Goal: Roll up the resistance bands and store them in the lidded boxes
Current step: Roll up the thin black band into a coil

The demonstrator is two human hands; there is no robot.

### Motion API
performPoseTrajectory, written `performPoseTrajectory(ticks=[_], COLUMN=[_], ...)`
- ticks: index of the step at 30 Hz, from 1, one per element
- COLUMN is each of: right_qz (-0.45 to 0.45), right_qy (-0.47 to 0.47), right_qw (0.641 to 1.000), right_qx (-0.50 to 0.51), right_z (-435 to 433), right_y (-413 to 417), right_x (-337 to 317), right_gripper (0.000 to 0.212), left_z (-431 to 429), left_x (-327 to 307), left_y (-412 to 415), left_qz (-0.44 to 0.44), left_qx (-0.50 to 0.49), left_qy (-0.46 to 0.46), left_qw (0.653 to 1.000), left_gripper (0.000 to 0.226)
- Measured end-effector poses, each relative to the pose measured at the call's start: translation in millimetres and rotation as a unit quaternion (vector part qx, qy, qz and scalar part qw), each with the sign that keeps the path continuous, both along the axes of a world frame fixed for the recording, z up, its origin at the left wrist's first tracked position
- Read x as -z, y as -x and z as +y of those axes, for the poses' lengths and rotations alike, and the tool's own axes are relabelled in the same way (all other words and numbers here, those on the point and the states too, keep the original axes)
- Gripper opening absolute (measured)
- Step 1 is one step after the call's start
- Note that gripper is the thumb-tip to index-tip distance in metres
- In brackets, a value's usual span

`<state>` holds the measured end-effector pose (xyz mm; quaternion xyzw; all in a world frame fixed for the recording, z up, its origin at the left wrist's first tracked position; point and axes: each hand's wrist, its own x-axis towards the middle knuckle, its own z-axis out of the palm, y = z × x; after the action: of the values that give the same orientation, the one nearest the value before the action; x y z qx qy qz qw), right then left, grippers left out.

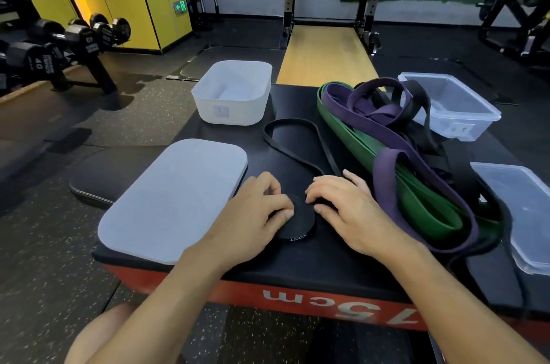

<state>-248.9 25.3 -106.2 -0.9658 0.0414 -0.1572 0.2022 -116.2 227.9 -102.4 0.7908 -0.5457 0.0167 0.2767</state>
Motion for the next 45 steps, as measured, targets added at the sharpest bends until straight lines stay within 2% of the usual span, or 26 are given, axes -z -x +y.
performPoseTrajectory(ticks=[4, 6, 9, 13, 18, 22, 29, 34, 37, 41, 45], right_qz=[-0.003, -0.010, -0.016, -0.005, 0.042, 0.081, 0.069, 0.072, 0.075, 0.082, 0.041], right_qy=[-0.008, -0.021, -0.035, -0.043, -0.072, -0.050, -0.053, -0.042, -0.043, -0.043, -0.018], right_qw=[1.000, 0.999, 0.999, 0.998, 0.995, 0.993, 0.994, 0.996, 0.996, 0.995, 0.999], right_qx=[-0.017, -0.024, -0.035, -0.046, -0.046, -0.073, -0.066, -0.019, -0.024, -0.036, -0.005], right_z=[-1.0, -2.4, -4.4, -2.5, 0.4, -0.7, 1.2, 8.6, 9.5, 11.2, 13.6], right_y=[2.2, 4.7, 11.2, 17.5, 19.3, 17.7, 20.3, 17.4, 15.8, 12.4, 14.6], right_x=[2.0, 2.4, 2.9, 0.4, -7.9, -10.9, -14.9, -16.9, -18.0, -15.3, -14.3], right_gripper=[0.022, 0.020, 0.018, 0.018, 0.061, 0.074, 0.079, 0.092, 0.089, 0.084, 0.081], left_z=[-0.3, -4.3, -9.7, -8.1, -4.2, -2.9, -0.4, 1.0, -0.7, -1.6, -1.0], left_x=[-3.5, -3.8, -3.0, -3.4, -3.8, -4.1, -6.3, -8.5, -7.0, -1.9, -2.0], left_y=[15.6, 18.2, 18.1, 10.0, 4.9, 4.2, 10.0, 10.2, 7.5, 4.7, 5.5], left_qz=[-0.006, -0.028, -0.038, 0.007, 0.044, 0.030, 0.032, 0.054, 0.069, 0.028, 0.033], left_qx=[-0.028, -0.035, -0.029, 0.015, 0.052, 0.056, 0.060, 0.085, 0.095, 0.084, 0.068], left_qy=[-0.021, -0.013, 0.003, 0.012, -0.006, -0.008, -0.020, -0.048, -0.035, -0.018, -0.020], left_qw=[0.999, 0.999, 0.999, 1.000, 0.998, 0.998, 0.997, 0.994, 0.992, 0.996, 0.997], left_gripper=[0.054, 0.061, 0.054, 0.040, 0.031, 0.029, 0.033, 0.031, 0.030, 0.038, 0.047])
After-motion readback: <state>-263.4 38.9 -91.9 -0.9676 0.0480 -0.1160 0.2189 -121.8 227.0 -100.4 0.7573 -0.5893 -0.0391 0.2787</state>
